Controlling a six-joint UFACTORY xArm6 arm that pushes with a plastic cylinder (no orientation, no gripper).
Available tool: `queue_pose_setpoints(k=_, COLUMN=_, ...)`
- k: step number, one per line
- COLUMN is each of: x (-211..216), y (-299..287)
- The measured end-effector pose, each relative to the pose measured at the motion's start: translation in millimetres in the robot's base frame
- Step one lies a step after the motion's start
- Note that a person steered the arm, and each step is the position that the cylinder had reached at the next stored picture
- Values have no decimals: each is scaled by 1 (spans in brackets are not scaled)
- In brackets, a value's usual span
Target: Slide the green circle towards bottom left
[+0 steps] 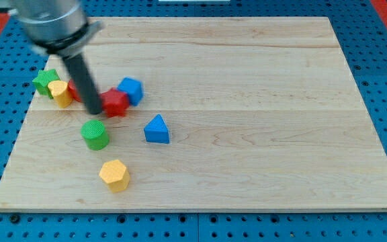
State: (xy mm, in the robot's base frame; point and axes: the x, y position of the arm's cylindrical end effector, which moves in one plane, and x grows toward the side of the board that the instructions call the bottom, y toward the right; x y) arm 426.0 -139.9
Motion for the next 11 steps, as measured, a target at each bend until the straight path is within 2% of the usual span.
queue_pose_setpoints(k=1, x=-18, y=27)
queue_pose_setpoints(k=3, x=41, y=17)
queue_pose_setpoints(k=5, x=54, y=-23)
queue_pose_setpoints(k=7, x=69, y=-30)
queue_pose_setpoints(k=8, x=69, y=-59)
queue_pose_setpoints(k=11, x=100, y=-95)
